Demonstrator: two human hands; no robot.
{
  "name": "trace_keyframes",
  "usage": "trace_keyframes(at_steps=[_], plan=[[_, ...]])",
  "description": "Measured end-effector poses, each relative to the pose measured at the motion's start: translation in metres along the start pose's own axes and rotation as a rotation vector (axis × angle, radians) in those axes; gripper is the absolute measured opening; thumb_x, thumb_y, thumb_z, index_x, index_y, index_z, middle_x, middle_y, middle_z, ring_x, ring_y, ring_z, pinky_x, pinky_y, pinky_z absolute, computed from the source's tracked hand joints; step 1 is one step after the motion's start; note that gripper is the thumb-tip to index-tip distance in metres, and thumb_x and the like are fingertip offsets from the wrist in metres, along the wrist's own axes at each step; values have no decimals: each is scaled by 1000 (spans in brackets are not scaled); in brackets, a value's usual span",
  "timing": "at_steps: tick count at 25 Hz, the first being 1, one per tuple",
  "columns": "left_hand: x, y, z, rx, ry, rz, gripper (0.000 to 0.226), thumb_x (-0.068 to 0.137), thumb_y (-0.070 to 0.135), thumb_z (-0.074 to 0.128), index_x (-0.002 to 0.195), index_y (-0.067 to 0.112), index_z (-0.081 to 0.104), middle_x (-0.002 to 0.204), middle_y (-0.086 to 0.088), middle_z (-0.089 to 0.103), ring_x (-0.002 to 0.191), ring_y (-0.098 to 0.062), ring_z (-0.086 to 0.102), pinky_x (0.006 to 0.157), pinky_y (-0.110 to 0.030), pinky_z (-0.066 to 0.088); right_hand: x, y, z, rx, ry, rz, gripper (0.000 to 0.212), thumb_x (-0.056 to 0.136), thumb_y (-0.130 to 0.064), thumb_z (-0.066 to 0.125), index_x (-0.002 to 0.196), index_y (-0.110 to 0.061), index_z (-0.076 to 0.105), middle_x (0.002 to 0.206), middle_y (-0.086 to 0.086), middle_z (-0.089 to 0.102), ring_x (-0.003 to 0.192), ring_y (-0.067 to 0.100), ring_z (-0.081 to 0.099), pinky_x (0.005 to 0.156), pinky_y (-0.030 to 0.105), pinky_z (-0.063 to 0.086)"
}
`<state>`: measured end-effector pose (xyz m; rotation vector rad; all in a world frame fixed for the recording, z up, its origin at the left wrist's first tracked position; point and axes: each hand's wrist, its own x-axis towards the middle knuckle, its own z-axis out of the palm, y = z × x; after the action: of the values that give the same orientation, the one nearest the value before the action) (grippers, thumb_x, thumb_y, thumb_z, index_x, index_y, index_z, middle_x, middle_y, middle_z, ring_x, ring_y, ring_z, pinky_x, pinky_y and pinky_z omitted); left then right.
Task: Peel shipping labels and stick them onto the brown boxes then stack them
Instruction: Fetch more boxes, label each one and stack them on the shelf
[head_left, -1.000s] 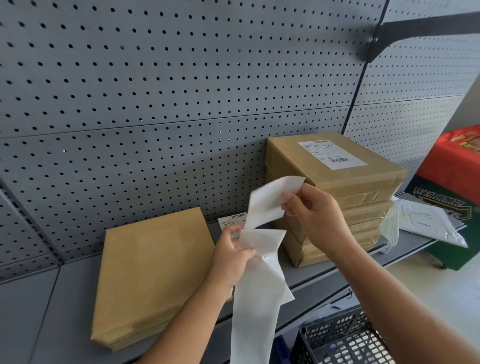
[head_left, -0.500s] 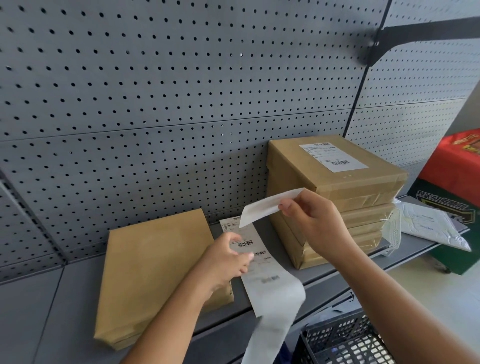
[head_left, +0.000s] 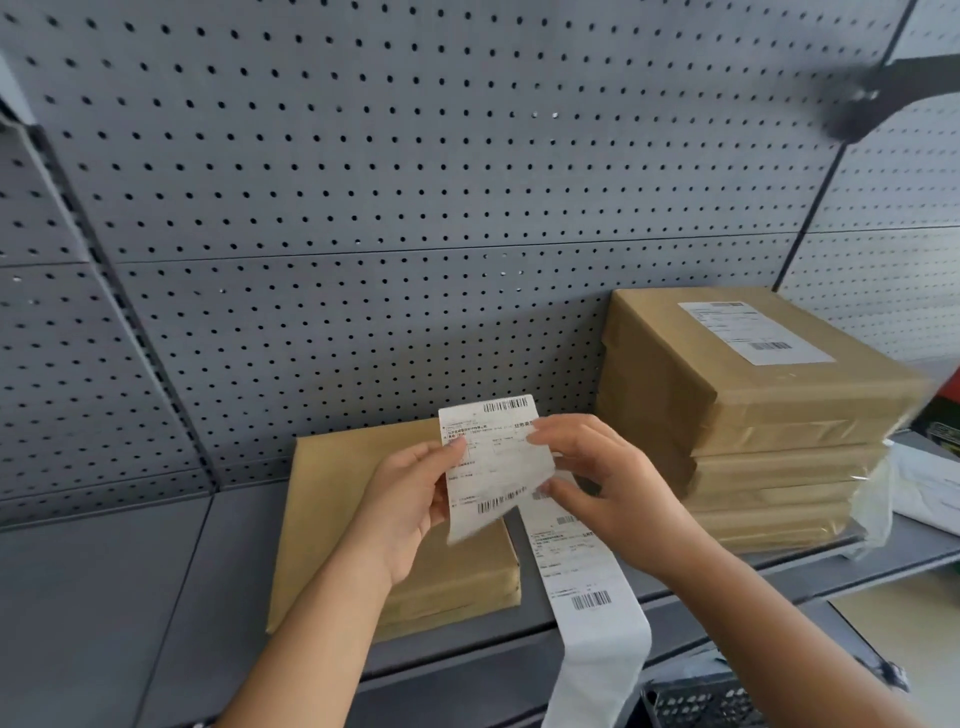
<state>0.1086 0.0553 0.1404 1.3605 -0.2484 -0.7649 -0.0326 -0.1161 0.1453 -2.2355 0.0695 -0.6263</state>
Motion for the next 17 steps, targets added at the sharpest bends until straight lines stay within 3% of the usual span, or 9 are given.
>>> trace_keyframes(at_steps=[3,5,9,12,15,17], plan=[[-2,1,-21,89,91,73,20,99,24,64,101,5,73,93,-6,81,82,-20,75,86,-44,60,10,-2,15,38,-205,123,66,89,0,68,142,-31,46,150,-12,34,132,6,49,103,22,48],[-3,1,-36,147,148,101,23,100,27,64,100,6,73,94,-3,81,91,-25,76,94,-50,57,17,-5,27,207,-268,284,72,92,6,59,146,-36,39,150,-13,40,129,4,53,103,27,50],[-5,0,-63,211,225,103,27,100,29,62,100,4,72,94,1,82,97,-26,76,95,-50,56,41,-6,60,592,-166,606,32,101,-14,53,131,-25,57,116,0,74,104,18,72,95,39,56],[-4,0,-78,232,239,90,22,102,25,61,100,7,74,95,3,82,94,-19,77,90,-44,61,55,-3,85,513,-140,641,22,102,-25,54,113,-13,70,100,4,78,95,24,72,90,41,56],[2,-2,-90,289,237,70,18,102,24,61,102,13,76,96,6,82,89,-11,78,87,-40,63,66,0,103,492,-106,682,22,100,-24,59,100,-6,71,94,8,79,94,36,71,90,49,56],[7,-2,-98,343,243,61,17,102,21,60,102,16,77,96,9,81,86,-6,77,82,-33,63,73,2,109,461,-103,691,19,98,-22,60,95,-5,71,92,11,78,95,40,71,83,46,57]])
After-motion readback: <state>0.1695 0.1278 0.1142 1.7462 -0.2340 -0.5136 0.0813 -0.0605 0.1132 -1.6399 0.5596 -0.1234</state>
